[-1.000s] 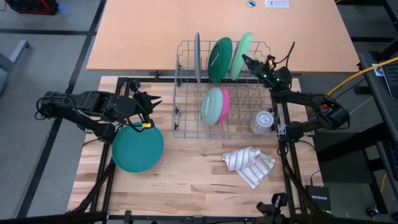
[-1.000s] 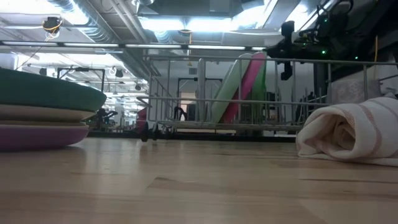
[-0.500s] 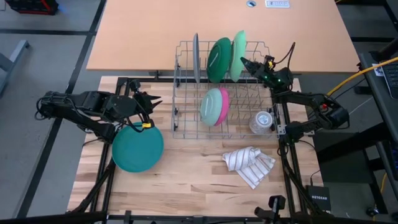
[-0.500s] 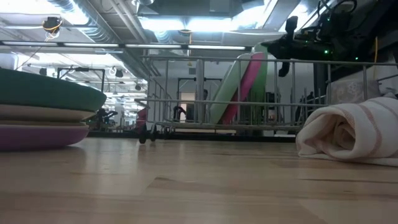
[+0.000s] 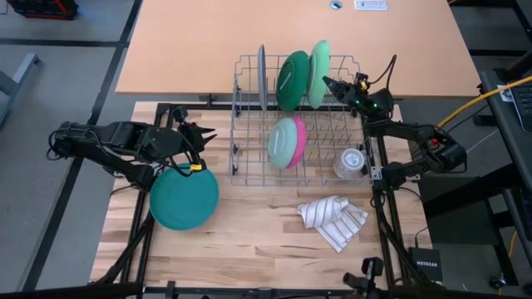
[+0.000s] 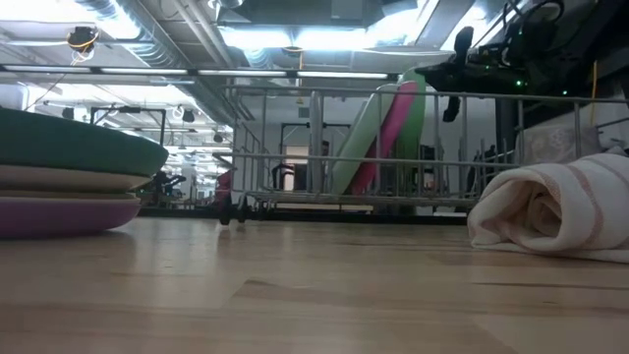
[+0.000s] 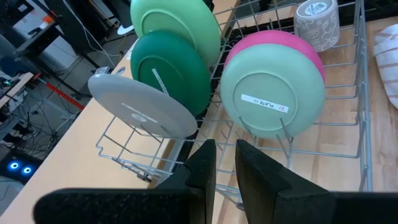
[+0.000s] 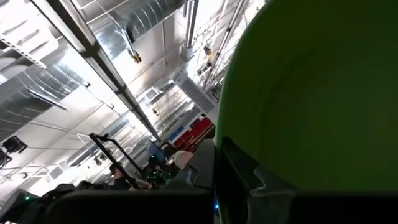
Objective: Sort dishes
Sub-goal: Put the green plate in the dish rack
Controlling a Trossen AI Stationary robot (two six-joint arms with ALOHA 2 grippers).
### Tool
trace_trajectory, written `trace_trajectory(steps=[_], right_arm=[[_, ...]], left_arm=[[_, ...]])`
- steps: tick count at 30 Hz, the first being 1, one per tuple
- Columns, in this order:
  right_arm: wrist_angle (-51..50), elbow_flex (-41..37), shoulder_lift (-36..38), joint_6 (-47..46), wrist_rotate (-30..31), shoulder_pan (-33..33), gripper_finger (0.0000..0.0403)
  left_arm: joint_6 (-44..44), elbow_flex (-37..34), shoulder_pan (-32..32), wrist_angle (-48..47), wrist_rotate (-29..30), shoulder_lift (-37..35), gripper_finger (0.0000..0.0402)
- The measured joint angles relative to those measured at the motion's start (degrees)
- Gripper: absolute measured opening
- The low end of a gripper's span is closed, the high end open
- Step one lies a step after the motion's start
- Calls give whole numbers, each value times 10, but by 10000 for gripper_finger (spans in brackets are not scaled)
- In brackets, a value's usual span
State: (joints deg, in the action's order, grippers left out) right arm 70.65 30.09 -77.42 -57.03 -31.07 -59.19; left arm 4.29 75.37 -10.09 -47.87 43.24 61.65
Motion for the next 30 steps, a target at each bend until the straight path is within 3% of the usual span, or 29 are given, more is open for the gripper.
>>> trace_trajectory(steps=[10, 19, 30], right_arm=[[-25, 1, -14, 10, -5, -8, 10], [-120, -2, -16, 36, 17, -9, 10], [28, -3, -17, -16, -51, -8, 10]], left_arm=[[0, 0, 0, 0, 0, 0, 52], [1, 0, 0, 0, 0, 0, 52], [-9, 0, 0, 0, 0, 0, 52]])
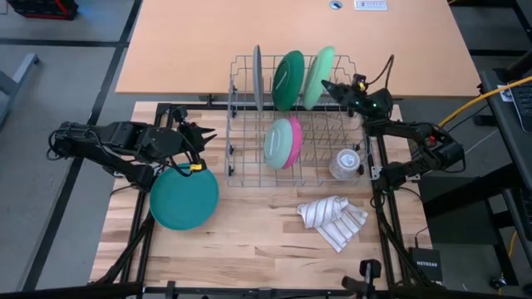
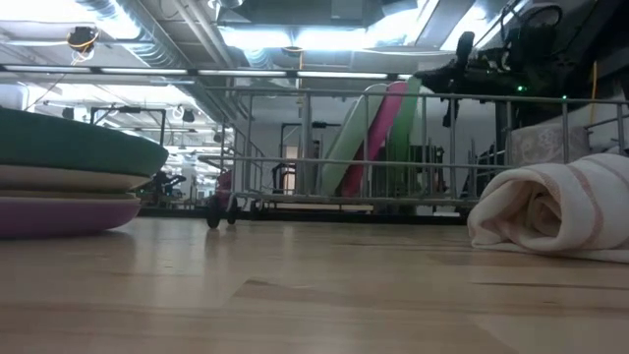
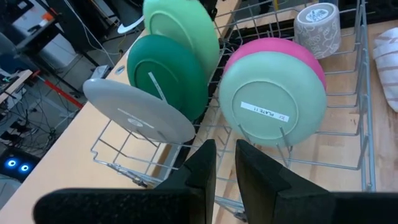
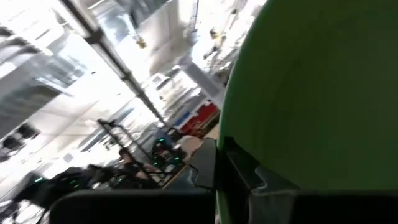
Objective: Sort dishes
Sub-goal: Put the green plate in the dish rack
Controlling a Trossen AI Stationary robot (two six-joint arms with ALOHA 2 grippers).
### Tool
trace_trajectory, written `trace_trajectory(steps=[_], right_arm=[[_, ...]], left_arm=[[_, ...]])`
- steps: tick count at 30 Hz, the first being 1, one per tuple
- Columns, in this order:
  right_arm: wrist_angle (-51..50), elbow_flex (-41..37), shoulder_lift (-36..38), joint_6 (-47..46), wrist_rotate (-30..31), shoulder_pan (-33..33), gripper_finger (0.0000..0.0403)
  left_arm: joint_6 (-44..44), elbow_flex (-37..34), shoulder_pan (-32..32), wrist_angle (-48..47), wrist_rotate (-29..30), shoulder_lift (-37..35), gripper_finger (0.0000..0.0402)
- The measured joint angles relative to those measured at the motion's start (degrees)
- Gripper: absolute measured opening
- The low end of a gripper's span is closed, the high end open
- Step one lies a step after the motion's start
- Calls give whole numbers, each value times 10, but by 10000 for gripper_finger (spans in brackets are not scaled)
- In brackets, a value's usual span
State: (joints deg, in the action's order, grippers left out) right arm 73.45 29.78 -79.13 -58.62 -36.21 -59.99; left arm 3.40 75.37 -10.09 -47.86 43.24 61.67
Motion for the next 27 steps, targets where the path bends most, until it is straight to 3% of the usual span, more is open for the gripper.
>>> trace_trajectory(steps=[10, 21, 27], right_arm=[[23, 1, 1, 4, -73, 0, 10], [29, 2, 2, 6, -87, 0, 10], [-35, 3, 2, 48, -83, 0, 10]], left_arm=[[0, 0, 0, 0, 0, 0, 52], [0, 0, 0, 0, 0, 0, 52], [-7, 0, 0, 0, 0, 0, 52]])
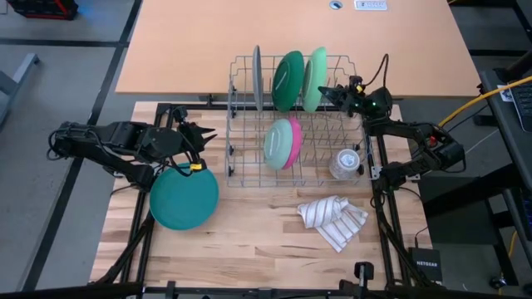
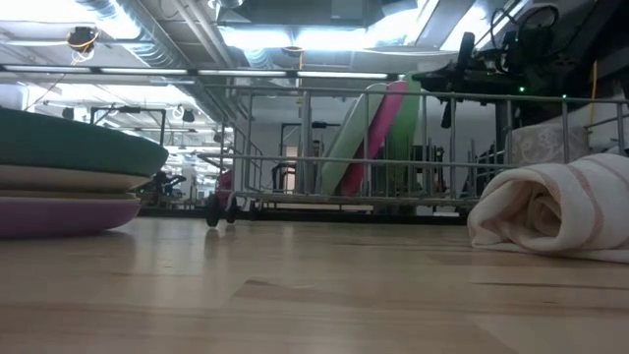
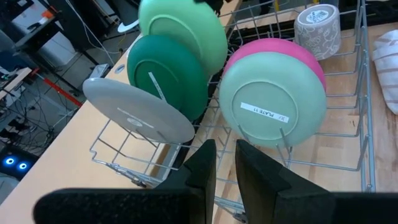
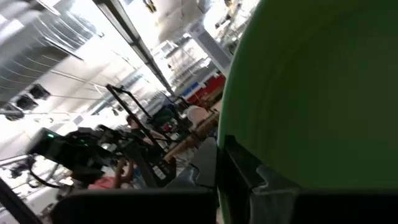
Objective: Sort dishes
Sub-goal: Put the green plate in the dish rack
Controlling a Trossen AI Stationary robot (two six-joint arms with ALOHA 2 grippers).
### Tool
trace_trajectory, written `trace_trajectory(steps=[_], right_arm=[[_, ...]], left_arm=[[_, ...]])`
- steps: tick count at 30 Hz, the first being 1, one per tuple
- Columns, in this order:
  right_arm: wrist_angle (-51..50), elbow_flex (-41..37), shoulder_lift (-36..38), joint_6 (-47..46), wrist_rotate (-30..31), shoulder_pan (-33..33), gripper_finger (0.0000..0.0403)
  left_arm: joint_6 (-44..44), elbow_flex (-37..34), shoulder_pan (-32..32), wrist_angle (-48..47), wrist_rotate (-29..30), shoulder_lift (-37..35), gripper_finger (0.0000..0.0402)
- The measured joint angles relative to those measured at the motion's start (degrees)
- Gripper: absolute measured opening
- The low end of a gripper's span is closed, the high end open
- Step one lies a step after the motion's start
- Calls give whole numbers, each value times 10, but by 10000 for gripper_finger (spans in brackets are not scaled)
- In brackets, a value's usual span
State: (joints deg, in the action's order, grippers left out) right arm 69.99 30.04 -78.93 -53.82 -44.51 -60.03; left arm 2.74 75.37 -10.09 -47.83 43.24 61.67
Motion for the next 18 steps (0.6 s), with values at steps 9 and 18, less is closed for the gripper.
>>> trace_trajectory(steps=[9, 18], right_arm=[[0, 0, -1, 29, -12, 0, 10], [0, 0, -1, 48, -60, 0, 10]], left_arm=[[-1, 0, 0, 0, 0, 0, 52], [-18, 0, 0, 0, 0, 0, 52]])
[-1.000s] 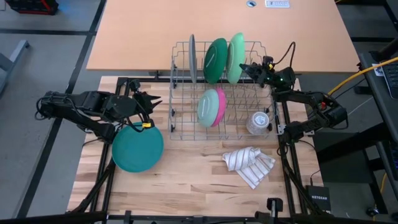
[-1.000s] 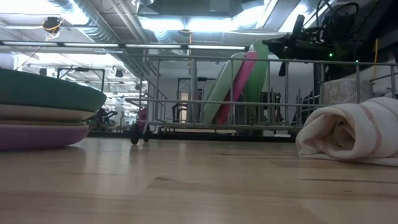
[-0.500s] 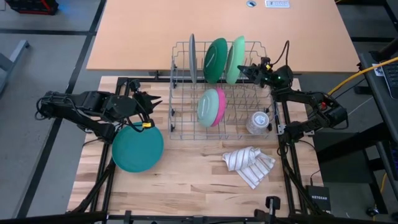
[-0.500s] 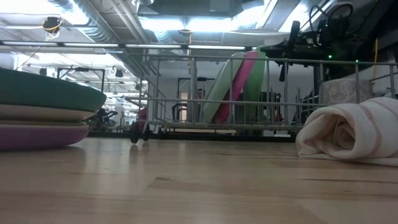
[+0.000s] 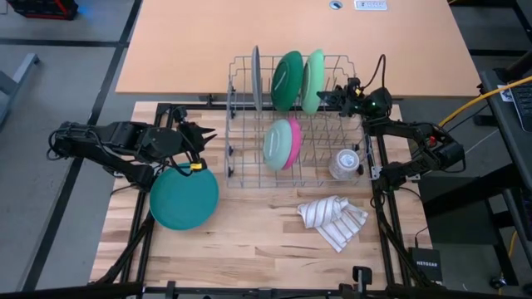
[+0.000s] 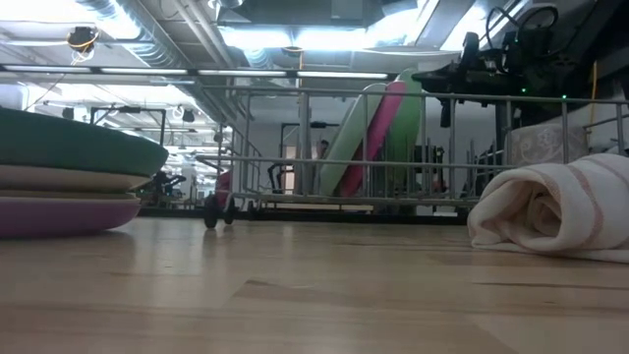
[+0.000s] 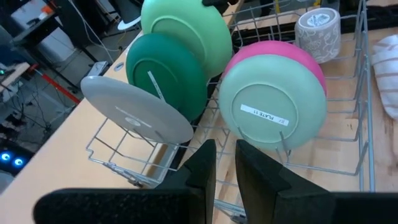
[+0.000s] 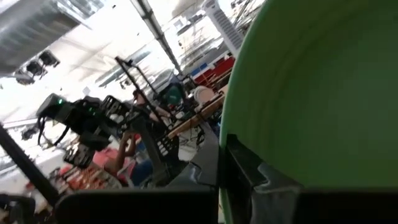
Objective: Sort dishes
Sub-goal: Put the green plate in the dish rack
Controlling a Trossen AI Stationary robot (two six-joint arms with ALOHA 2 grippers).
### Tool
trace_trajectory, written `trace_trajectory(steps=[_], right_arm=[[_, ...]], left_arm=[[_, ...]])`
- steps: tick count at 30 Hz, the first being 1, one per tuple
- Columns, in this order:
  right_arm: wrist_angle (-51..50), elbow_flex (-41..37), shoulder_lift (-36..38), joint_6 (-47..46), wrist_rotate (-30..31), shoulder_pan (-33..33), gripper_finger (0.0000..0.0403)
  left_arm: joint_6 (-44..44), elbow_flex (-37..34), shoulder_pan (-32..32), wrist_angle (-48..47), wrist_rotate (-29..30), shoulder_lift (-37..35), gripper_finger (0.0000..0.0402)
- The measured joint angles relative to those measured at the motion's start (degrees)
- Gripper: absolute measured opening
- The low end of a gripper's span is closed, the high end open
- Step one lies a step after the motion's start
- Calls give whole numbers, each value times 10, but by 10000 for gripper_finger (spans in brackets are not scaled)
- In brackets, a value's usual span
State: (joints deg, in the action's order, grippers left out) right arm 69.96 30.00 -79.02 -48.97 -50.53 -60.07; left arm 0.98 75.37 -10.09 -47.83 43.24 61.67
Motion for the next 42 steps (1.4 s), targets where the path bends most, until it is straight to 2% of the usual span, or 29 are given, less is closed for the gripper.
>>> trace_trajectory(steps=[13, 21, 25, 30, 34, 42], right_arm=[[4, 1, 0, 45, -32, 0, 10], [9, 41, 0, 57, -35, 1, 10], [-26, 62, 0, 60, -35, 1, 10], [-97, 79, 0, 88, -27, 1, 10], [-96, 85, 0, 88, -25, 1, 10], [-139, 86, 0, 91, 27, -3, 10]], left_arm=[[-57, 0, 0, 12, 0, 0, 52], [-57, 0, 0, 11, 0, 0, 52], [-57, 0, 0, 9, 0, 0, 52], [-55, 0, 0, 7, 0, 0, 52], [-53, 0, 0, 7, 0, 0, 52], [-51, 0, 0, 3, 0, 0, 52]])
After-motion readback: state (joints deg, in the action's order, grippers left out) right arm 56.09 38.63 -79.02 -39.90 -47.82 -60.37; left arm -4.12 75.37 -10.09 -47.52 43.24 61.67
